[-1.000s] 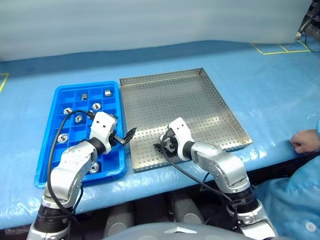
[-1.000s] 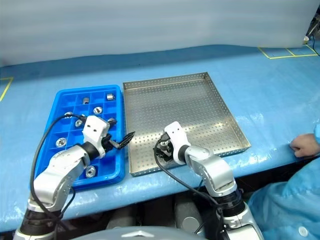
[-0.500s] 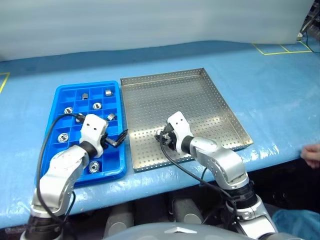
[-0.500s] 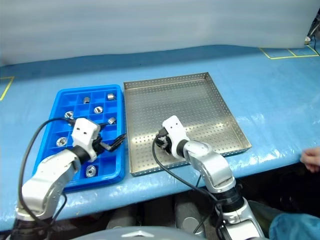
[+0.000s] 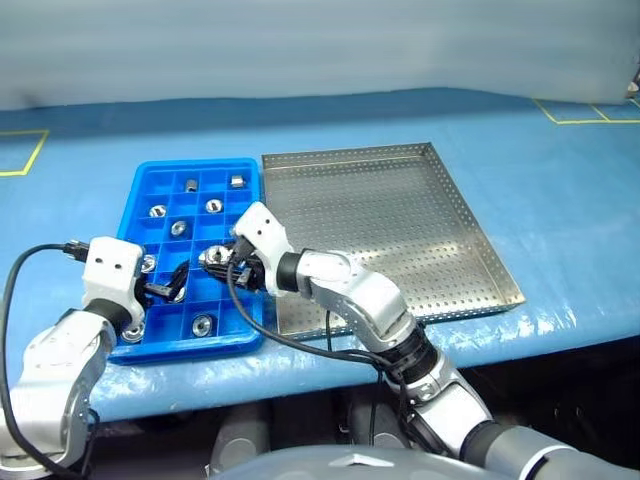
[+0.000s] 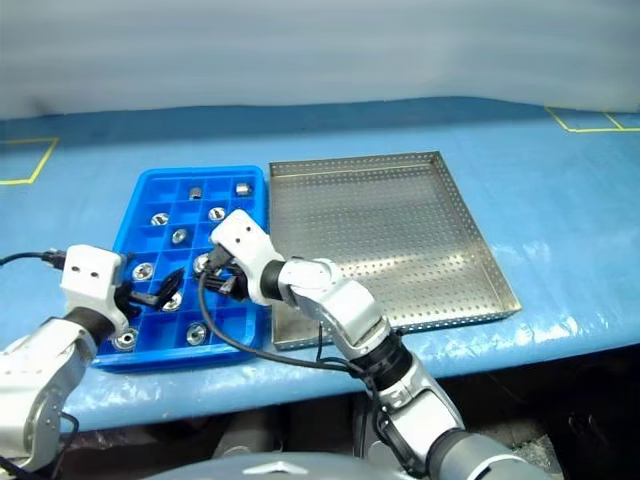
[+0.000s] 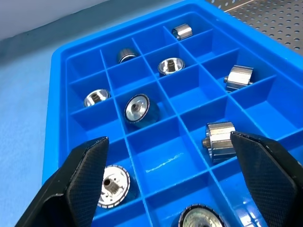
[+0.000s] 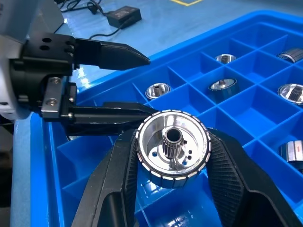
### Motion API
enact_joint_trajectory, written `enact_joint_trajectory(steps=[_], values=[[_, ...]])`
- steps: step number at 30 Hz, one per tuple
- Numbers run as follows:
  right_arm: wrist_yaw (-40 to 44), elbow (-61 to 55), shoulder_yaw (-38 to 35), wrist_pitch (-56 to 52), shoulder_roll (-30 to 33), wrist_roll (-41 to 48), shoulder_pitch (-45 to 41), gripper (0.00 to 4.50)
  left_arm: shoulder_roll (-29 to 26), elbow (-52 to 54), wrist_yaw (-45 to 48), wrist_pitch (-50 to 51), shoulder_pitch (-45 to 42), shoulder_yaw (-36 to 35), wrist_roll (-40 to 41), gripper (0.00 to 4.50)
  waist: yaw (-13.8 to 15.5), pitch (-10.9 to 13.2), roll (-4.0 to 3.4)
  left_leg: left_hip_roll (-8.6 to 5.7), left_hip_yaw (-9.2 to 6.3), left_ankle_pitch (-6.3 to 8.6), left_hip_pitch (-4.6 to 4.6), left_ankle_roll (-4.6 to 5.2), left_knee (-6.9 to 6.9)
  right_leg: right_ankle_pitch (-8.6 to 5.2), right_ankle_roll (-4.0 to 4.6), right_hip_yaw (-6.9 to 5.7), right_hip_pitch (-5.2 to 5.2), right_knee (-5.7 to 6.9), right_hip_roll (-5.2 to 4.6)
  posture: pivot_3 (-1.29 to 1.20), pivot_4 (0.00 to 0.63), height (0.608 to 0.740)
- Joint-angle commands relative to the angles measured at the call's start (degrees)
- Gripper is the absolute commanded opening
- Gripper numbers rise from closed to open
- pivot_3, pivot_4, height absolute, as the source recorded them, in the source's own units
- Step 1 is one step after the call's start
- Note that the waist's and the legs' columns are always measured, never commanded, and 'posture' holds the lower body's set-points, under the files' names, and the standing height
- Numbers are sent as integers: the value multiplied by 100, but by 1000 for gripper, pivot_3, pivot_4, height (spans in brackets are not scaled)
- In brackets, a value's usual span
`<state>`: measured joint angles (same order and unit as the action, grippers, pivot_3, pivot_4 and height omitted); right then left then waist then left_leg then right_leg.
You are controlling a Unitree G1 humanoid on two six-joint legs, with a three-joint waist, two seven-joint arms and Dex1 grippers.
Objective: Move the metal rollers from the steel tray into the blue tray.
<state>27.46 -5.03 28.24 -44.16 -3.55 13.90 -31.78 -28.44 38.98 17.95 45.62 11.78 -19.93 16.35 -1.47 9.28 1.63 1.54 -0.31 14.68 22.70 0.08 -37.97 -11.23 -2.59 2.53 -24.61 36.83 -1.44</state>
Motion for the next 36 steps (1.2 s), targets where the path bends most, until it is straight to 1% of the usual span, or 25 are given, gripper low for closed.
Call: enact_joint_trajectory(steps=[1,5,11,13,15,17,19,21,23,26,28,30,32,33,35,36], values=[[85,-143,-18,136,-88,31,-74,1700,112,370,-135,-8,42,55,-16,4500,51,0,1,-1,-1,0,0,0,-1,-1,2,0,0,0,-2,96,150,740],[8,-75,77,131,43,-177,-64,1700,138,411,-144,-10,84,71,10,4500,82,0,1,-6,3,-2,-4,-3,-1,-12,20,-11,0,5,9,97,150,740],[-37,-141,-175,-89,59,-65,62,1700,55,255,-92,-42,-5,93,13,4500,77,0,0,0,3,-5,-4,-8,2,-18,29,-22,-1,11,19,85,150,740],[-50,-132,-218,-162,60,-50,116,2435,47,194,-80,-57,-106,142,18,4500,81,0,1,-1,3,-5,-4,-8,3,-15,32,-22,0,10,19,85,150,740],[42,-258,-241,-156,74,25,182,3001,54,132,-87,-64,-204,189,9,4500,83,1,1,-2,3,-5,-3,-8,3,-14,32,-22,0,9,18,85,150,740],[116,-446,-237,-97,115,59,221,3663,64,67,-106,-60,-290,244,-15,4500,73,0,0,-3,4,-5,-3,-8,2,-15,29,-20,1,8,17,51,150,740],[76,-523,-213,-7,167,-18,231,3663,73,20,-107,-82,-338,285,-24,4500,59,1,0,-3,4,-5,-4,-8,1,-18,24,-20,2,8,17,42,150,740],[-80,-606,-345,133,164,-84,267,3663,82,-22,-118,-124,-386,328,-43,4500,44,0,1,-2,5,-5,-4,-8,2,-18,23,-20,1,8,18,42,150,740],[-248,-734,-549,597,222,-208,342,3663,116,-37,-111,-247,-439,390,-51,4500,38,0,1,-2,4,-5,-3,-8,2,-18,23,-21,1,8,18,40,150,740],[-60,-885,-1170,759,702,-41,377,3663,295,-62,-181,-574,-603,841,-183,4500,94,0,2,-8,4,-5,-2,-8,1,-17,21,-20,3,5,13,40,150,740],[111,-874,-1421,727,1205,-49,440,3663,361,-54,-73,-840,-647,1086,-198,4500,94,-2,5,-16,2,-4,-1,-7,-7,-12,15,-18,11,2,5,29,150,740],[251,-824,-1561,830,1610,-94,518,3663,438,-96,-35,-1010,-707,1146,-171,4500,79,-2,5,-22,11,-2,-2,-2,-9,-6,17,-8,12,-4,0,29,150,740],[583,-582,-1707,1090,2165,-151,629,3663,343,-170,165,-1140,-745,1231,-145,4500,55,-1,3,-21,12,-2,-2,-1,-5,-7,20,-7,9,-2,2,5,150,740],[614,-404,-1798,1138,2358,-201,648,3663,297,-217,264,-1206,-770,1267,-140,4500,30,1,0,-17,13,-2,-4,-1,-1,-8,22,-7,7,-2,8,-7,150,740],[543,-101,-1967,1136,2520,-213,630,3663,294,-328,421,-1239,-854,1251,-6,4500,-14,2,-3,-9,12,-2,-7,-1,3,-13,28,-7,5,2,19,-14,150,740],[563,-14,-1978,1165,2602,-243,632,3843,322,-389,500,-1237,-911,1224,105,4500,-28,2,-3,-6,12,-2,-7,-1,3,-13,29,-6,4,4,24,-23,150,740]])
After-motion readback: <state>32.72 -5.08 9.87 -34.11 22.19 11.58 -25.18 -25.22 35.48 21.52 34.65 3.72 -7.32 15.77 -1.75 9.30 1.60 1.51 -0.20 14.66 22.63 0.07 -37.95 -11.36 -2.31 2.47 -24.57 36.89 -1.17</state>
